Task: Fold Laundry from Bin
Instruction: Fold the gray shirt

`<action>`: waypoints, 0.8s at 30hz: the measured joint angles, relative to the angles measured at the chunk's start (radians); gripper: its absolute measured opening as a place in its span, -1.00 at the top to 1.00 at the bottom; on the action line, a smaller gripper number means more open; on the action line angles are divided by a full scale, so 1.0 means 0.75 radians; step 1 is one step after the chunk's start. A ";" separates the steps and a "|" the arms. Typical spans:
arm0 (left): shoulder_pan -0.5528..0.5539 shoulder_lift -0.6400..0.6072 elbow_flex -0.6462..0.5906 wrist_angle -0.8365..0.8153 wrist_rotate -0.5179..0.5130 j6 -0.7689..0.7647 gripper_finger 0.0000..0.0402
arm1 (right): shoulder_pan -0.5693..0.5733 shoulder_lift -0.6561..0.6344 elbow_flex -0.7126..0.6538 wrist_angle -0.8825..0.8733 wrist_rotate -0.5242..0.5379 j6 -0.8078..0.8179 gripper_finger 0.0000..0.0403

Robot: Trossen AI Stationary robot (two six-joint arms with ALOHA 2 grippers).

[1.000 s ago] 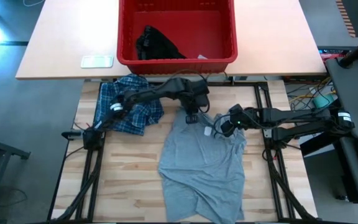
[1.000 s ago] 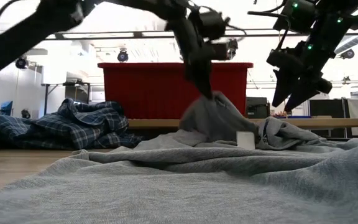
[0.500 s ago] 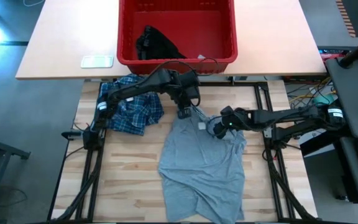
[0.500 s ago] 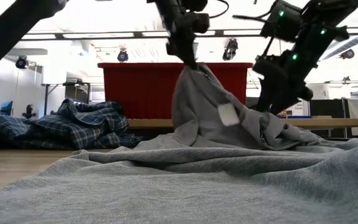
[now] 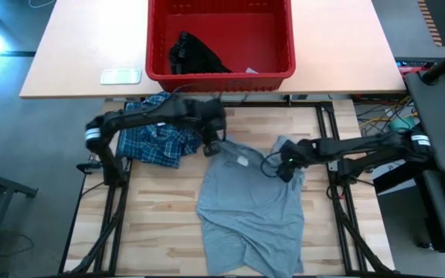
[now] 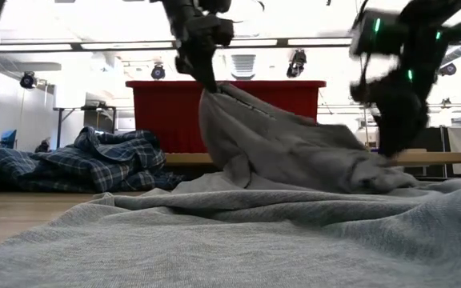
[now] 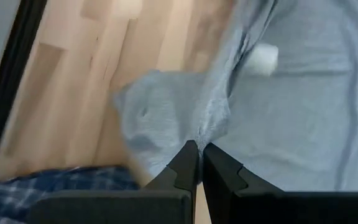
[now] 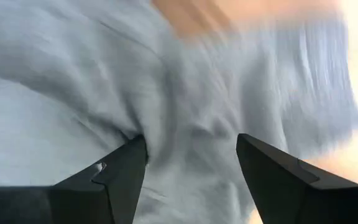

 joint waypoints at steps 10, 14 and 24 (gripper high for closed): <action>-0.111 -0.174 -0.454 0.369 0.005 -0.171 1.00 | 0.041 -0.151 -0.004 0.269 -0.093 -0.506 -0.19; -0.116 -0.170 -0.473 0.368 0.004 -0.176 1.00 | 0.035 -0.046 -0.004 0.336 -0.100 -0.547 -0.16; -0.287 -0.153 -0.640 0.427 -0.108 -0.105 1.00 | -0.320 0.307 0.143 0.425 -0.458 -0.634 -0.03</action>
